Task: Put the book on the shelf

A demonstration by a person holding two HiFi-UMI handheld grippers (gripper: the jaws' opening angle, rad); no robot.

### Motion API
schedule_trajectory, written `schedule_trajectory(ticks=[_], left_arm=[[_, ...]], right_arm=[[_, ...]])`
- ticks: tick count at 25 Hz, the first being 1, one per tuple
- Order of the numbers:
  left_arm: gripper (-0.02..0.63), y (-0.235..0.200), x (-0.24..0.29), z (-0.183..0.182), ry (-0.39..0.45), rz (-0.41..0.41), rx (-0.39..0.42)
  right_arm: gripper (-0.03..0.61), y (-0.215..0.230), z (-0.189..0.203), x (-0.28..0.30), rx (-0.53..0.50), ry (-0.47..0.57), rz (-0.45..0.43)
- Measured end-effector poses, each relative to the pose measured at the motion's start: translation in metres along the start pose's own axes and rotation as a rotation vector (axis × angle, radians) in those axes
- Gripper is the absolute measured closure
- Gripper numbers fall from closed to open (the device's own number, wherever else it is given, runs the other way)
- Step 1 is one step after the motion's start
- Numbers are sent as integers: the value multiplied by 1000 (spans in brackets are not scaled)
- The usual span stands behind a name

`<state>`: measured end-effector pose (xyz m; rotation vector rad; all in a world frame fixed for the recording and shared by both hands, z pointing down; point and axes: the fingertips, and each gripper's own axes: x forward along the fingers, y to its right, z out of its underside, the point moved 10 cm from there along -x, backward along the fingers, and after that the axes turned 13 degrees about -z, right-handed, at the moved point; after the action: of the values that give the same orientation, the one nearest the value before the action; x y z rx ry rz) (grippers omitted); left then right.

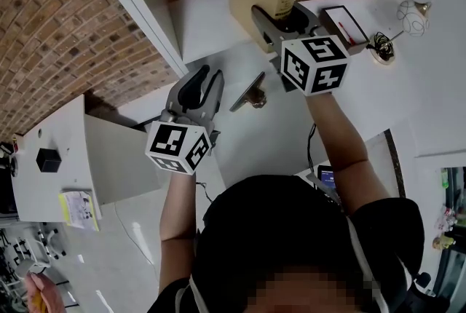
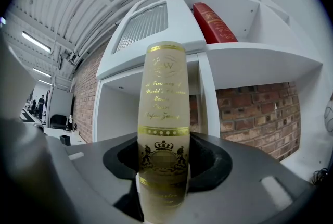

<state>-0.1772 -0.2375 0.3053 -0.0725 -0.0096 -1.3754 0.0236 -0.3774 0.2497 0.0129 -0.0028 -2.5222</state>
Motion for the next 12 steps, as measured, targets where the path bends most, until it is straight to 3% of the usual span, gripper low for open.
schedule_trajectory(ticks=[12], left_arm=[[495,16,34,-5,-10,76,28]], right_arm=[[313,5,7,-12,18,1,-31]])
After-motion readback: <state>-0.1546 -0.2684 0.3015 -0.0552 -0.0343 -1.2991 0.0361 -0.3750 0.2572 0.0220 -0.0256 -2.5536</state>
